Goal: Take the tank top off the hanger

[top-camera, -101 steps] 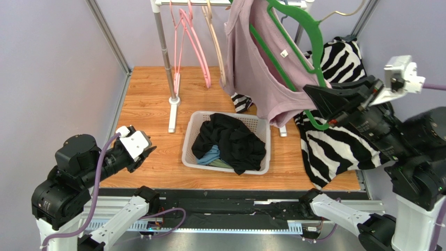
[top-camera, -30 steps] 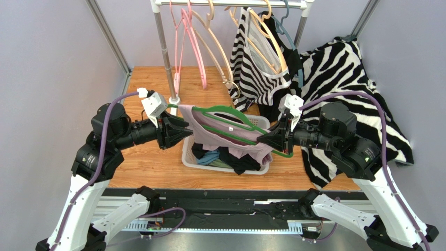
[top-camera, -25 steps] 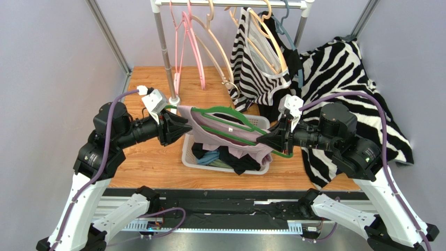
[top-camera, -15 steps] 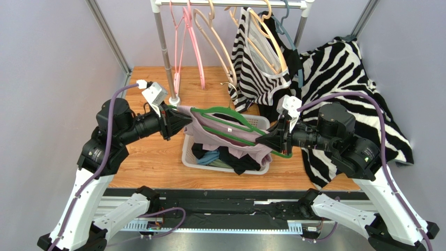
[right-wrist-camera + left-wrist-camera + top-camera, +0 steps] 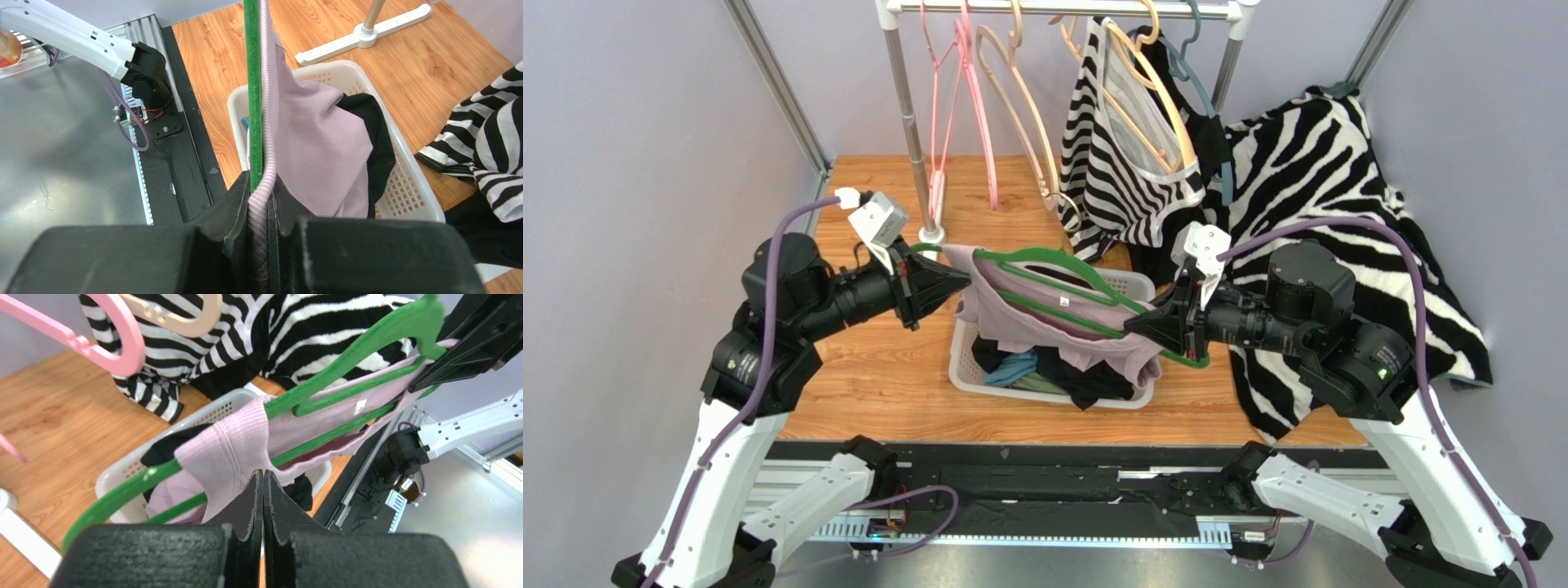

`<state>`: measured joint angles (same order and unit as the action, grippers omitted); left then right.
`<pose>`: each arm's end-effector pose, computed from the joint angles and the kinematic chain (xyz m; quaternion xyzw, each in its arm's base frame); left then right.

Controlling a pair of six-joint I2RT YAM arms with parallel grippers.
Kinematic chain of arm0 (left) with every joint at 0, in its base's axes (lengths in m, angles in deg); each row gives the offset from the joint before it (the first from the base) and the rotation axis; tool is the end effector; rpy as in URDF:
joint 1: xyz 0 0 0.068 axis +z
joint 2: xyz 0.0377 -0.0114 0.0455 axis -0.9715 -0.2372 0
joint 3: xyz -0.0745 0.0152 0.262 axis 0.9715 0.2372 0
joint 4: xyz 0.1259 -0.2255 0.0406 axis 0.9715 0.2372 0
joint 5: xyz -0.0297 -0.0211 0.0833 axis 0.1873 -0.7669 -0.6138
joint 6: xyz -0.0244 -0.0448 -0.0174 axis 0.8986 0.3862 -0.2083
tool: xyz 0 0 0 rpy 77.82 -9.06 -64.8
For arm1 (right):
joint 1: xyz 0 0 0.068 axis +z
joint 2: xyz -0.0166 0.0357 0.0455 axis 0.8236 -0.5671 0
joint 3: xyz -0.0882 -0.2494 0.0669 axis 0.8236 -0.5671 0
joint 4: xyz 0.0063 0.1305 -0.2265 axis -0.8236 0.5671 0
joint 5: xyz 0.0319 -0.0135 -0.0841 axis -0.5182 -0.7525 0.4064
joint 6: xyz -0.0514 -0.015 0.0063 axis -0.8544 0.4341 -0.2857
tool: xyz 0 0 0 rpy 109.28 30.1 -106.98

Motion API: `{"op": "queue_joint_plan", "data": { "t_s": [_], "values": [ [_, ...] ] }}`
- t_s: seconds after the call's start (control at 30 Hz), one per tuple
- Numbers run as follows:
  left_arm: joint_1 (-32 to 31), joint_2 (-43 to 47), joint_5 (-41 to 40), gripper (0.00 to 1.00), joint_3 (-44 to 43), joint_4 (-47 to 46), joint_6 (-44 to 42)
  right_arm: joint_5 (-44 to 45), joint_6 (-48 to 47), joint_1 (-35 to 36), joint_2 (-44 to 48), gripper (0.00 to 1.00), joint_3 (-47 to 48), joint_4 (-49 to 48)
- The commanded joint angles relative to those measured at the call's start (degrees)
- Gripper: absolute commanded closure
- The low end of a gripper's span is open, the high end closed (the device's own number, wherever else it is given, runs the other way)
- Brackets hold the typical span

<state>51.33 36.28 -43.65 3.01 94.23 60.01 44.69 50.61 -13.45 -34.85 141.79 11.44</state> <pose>0.1084 -0.0705 0.4600 0.2563 0.7071 -0.3908 0.5306 0.0881 0.1012 0.4532 -0.4461 0.6649 0.3562 0.4817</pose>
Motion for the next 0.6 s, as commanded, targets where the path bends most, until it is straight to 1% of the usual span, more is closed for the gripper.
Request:
{"op": "queue_joint_plan", "data": {
  "t_s": [0.0, 0.03, 0.07, 0.1, 0.17, 0.27, 0.3, 0.33, 0.4, 0.57],
  "values": [
    [1.3, 3.4, 0.86, 1.0, -2.2, -0.41, 1.47, 1.78, -1.16, 0.45, 2.16, 1.0, 2.65, -1.54],
    [1.48, 3.67, 0.94, 0.96, -1.76, -0.49, 1.74, 1.95, -1.08, 0.45, 2.17, 1.0, 2.82, -1.45],
    [1.48, 3.94, 1.03, 0.86, -1.23, -0.49, 2.18, 2.22, -0.99, 0.45, 2.08, 1.0, 3.08, -1.36],
    [1.48, 4.03, 1.03, 0.72, -0.18, -0.58, 3.05, 2.13, -0.9, 0.37, 1.99, 1.0, 3.7, -1.28],
    [1.66, 3.77, 1.73, 0.69, 0.79, -1.28, 4.46, 1.78, -0.73, 0.45, 1.64, 1.0, 4.14, -1.19],
    [1.66, 2.98, 3.57, 0.55, 1.94, -2.77, 7.0, 1.25, -0.2, 0.45, 1.46, 1.0, 4.41, -1.54],
    [1.66, 2.54, 4.28, 0.47, 2.11, -3.56, 7.54, 1.08, 0.06, 0.45, 1.38, 1.0, 4.49, -1.71],
    [1.66, 2.27, 5.24, 0.43, 2.38, -4.0, 8.07, 0.82, 0.24, 0.45, 1.2, 1.0, 4.49, -1.97],
    [1.75, 1.57, 5.69, 0.38, 2.64, -4.97, 9.12, 0.38, 0.77, 0.45, 0.94, 1.0, 4.49, -2.15],
    [2.18, 1.13, 4.99, 0.35, 2.64, -5.85, 8.95, -0.42, 1.38, 0.37, 1.02, 1.0, 4.32, -2.33]
  ]
}}
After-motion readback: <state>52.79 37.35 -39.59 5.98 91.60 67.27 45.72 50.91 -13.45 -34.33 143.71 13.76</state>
